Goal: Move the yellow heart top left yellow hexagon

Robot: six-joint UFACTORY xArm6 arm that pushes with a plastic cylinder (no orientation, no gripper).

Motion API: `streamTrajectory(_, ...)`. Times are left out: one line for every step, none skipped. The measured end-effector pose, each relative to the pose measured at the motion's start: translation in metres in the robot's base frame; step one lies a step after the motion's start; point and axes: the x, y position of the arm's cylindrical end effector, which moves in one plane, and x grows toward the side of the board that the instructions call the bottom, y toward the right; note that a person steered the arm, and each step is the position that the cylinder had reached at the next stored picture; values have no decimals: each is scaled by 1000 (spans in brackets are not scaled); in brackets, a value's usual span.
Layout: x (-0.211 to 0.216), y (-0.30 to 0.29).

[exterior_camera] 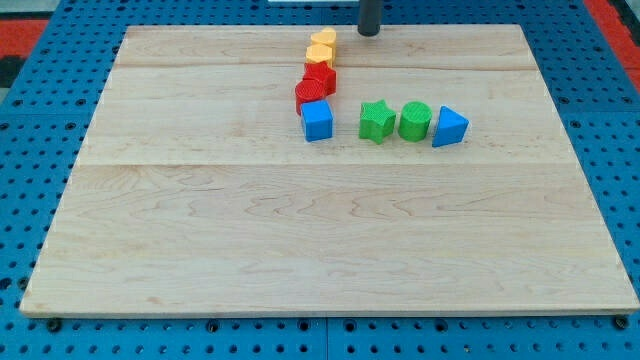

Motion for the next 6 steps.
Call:
streamTrajectory(15, 0)
streamTrajectory(1, -1)
streamTrajectory(-1, -1)
streamTrajectory(3, -15)
streamTrajectory(24, -73)
streamTrajectory(25, -82)
